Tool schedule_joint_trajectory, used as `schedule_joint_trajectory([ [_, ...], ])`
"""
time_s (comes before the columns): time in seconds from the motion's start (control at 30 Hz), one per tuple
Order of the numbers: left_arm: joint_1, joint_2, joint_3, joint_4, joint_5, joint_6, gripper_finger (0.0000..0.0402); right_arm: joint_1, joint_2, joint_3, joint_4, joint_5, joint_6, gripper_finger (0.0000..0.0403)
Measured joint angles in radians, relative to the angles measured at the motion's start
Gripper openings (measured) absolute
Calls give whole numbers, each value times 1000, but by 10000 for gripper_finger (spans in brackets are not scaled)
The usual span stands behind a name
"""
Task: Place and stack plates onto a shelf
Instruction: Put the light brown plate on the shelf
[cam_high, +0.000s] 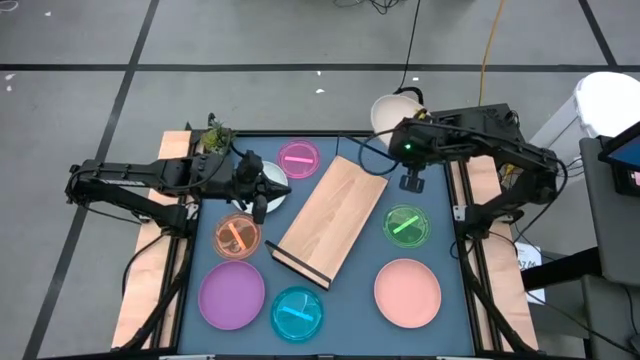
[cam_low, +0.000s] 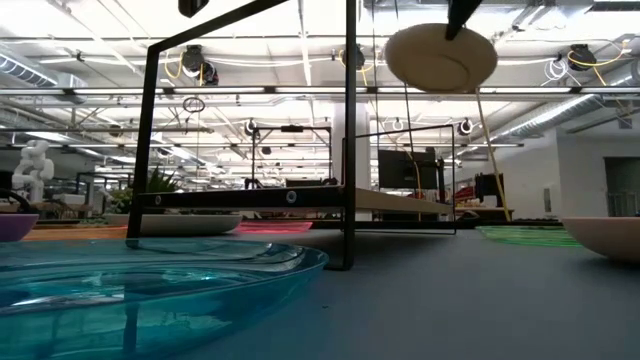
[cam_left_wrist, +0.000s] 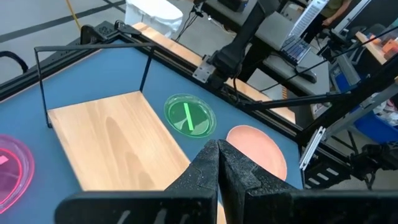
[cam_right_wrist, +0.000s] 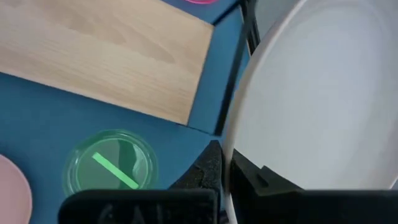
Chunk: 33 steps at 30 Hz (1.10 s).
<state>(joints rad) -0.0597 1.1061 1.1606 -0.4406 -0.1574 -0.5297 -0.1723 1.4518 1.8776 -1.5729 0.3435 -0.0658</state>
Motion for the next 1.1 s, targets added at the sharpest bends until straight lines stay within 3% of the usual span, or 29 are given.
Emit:
schedule_joint_trajectory([
  [0.47,0,0,0,-4,0,19,3,178,125,93,67,-5,-11,0],
  [0.83,0,0,0,-5,0,12,3,277,180,93,252,-10,-219,0],
  [1.1,0,0,0,-5,0,0,3,281,243,85,270,-116,-270,0],
])
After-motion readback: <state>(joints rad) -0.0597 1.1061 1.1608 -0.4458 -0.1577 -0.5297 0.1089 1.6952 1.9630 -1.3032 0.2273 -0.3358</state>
